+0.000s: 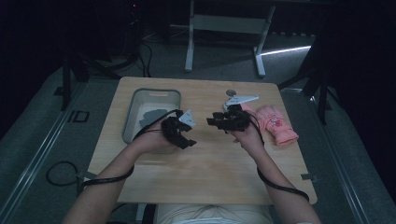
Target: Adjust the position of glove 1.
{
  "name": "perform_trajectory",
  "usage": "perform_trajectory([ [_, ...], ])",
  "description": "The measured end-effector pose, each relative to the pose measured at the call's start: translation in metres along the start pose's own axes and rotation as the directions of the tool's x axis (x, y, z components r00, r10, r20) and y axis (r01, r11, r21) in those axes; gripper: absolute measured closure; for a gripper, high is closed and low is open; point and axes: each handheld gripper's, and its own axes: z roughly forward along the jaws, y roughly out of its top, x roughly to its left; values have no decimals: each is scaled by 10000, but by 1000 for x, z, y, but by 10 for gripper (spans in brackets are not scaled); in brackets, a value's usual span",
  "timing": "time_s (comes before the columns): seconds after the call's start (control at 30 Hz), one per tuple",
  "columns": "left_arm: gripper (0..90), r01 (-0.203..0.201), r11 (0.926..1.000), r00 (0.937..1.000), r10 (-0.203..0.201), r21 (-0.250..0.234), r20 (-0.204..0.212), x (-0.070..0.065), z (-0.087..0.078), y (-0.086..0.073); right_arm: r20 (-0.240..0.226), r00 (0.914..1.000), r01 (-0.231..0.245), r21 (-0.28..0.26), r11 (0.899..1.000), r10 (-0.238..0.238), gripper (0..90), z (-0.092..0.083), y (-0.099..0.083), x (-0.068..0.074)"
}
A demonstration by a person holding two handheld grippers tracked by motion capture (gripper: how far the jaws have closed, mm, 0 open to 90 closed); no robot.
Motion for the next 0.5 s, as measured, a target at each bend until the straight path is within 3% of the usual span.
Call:
perform_trajectory([
  [0.17,339,-81,9999,9999,83,112,-141,-22,14,5,188,9991,387,-98,9992,-385,553,-18,-9,-3],
  [0.37,270,202,9996,9997,-204,-195,-114,-39,28,1,173,9943,1057,-219,9942,-1053,554,-39,-26,-7],
  [0.43,234,222,9997,9997,-223,-103,-138,-45,34,-3,290,9946,1004,-149,9948,-1000,559,-42,-32,-10],
  [0.5,142,315,9995,9994,-315,13,-108,-50,40,-8,365,9955,872,-49,9962,-869,567,-45,-41,-15],
])
